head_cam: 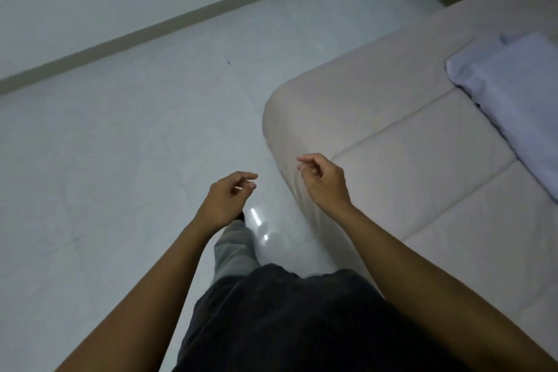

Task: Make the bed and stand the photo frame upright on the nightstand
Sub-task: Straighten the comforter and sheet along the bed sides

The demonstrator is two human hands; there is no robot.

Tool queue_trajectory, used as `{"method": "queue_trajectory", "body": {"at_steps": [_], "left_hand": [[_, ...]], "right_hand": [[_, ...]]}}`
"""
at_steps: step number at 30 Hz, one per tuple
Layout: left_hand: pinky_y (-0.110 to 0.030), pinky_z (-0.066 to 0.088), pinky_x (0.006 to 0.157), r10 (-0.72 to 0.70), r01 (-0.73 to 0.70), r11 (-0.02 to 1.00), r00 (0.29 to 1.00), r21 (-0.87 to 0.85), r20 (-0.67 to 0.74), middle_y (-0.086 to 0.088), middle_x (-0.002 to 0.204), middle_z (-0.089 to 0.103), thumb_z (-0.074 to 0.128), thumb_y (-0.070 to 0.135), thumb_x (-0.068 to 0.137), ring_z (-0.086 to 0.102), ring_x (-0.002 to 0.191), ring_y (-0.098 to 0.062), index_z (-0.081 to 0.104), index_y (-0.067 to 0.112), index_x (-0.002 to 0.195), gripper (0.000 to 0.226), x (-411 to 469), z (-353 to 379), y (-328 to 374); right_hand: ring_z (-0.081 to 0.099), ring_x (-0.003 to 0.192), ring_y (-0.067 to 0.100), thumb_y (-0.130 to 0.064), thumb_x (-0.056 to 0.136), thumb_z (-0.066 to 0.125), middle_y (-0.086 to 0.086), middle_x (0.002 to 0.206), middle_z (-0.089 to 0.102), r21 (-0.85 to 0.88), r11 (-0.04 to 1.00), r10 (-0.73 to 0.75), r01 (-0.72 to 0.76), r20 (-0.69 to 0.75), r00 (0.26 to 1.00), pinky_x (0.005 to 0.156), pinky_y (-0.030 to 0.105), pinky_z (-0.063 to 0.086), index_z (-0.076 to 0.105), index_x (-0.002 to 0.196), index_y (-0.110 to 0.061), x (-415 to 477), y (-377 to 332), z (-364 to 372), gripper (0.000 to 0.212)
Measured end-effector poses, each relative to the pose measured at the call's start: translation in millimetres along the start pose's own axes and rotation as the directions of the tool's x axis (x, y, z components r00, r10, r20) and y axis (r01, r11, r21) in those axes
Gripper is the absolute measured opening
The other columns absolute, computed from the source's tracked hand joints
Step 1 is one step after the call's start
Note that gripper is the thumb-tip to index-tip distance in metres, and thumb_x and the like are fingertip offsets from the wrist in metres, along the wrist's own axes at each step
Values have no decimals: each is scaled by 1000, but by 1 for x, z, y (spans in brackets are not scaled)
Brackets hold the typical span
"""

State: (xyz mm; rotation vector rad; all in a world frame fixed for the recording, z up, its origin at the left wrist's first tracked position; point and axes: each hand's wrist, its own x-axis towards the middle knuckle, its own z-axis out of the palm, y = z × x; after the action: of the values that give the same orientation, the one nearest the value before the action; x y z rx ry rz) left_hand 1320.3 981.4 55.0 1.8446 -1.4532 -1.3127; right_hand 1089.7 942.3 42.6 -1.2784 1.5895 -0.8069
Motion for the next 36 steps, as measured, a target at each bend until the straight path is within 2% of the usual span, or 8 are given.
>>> {"method": "queue_trajectory", "body": {"at_steps": [4, 8, 16, 26, 30, 32, 34, 36], "left_hand": [[-12, 43, 72, -23, 15, 998, 991, 60, 134, 12, 108, 67, 56, 39, 98, 65, 98, -7, 63, 35, 122, 25, 70, -46, 6], [-15, 46, 74, -16, -12, 995, 960, 101, 280, 10, 105, 69, 57, 36, 98, 67, 95, -9, 64, 34, 120, 24, 136, -86, 17], [-13, 43, 65, -17, -68, 976, 924, 209, 382, 10, 102, 69, 55, 33, 98, 65, 90, -4, 65, 32, 120, 24, 270, -116, 64], [-13, 43, 69, -11, -153, 944, 872, 293, 489, 16, 96, 69, 56, 30, 97, 64, 89, -1, 65, 39, 112, 20, 407, -77, 108], [-8, 45, 65, -30, -163, 934, 852, 318, 523, 11, 97, 71, 58, 25, 96, 67, 88, -8, 67, 34, 113, 21, 466, -35, 105], [-5, 42, 64, -52, -169, 922, 836, 348, 546, 8, 104, 70, 57, 25, 96, 66, 93, -11, 68, 32, 114, 22, 493, -10, 97], [-11, 44, 74, -66, -188, 903, 828, 386, 557, 6, 116, 66, 57, 27, 97, 63, 102, -12, 66, 29, 120, 24, 519, 17, 87], [-23, 45, 92, -44, -221, 887, 833, 405, 551, 2, 132, 56, 54, 24, 99, 57, 116, -15, 61, 24, 129, 31, 542, 43, 74]], "right_hand": [[68, 92, 8, -18, 94, 57, -8, 99, 73, -3, 997, 79, -80, -102, 992, 84, 24, 57, 72, 108, -25, 46, -13, 16, 21], [68, 93, 8, -16, 95, 57, -8, 98, 73, 44, 990, 139, -133, -200, 970, 85, 24, 57, 72, 108, -22, 81, -32, 40, 22], [68, 90, 17, -15, 97, 56, 3, 96, 73, 237, 949, 277, -206, -322, 905, 83, 20, 56, 72, 107, -20, 152, -42, 82, 20], [68, 89, 10, -16, 92, 57, -5, 94, 74, 273, 897, 432, -349, -371, 822, 80, 23, 55, 73, 101, -22, 265, 8, 81, 19], [65, 84, 8, -16, 93, 60, -5, 92, 72, 246, 872, 490, -423, -417, 766, 70, 4, 45, 73, 102, -19, 298, 43, 82, 16], [63, 83, 10, -17, 93, 59, -3, 92, 69, 231, 849, 526, -475, -447, 723, 64, 0, 42, 72, 105, -17, 309, 62, 84, 18], [64, 88, 15, -18, 93, 57, -1, 96, 69, 229, 809, 578, -541, -481, 660, 66, 3, 42, 71, 108, -16, 320, 86, 89, 20], [64, 99, 17, -18, 92, 58, 1, 108, 68, 203, 787, 593, -582, -510, 623, 81, 18, 50, 67, 115, -16, 329, 113, 98, 24]]}}
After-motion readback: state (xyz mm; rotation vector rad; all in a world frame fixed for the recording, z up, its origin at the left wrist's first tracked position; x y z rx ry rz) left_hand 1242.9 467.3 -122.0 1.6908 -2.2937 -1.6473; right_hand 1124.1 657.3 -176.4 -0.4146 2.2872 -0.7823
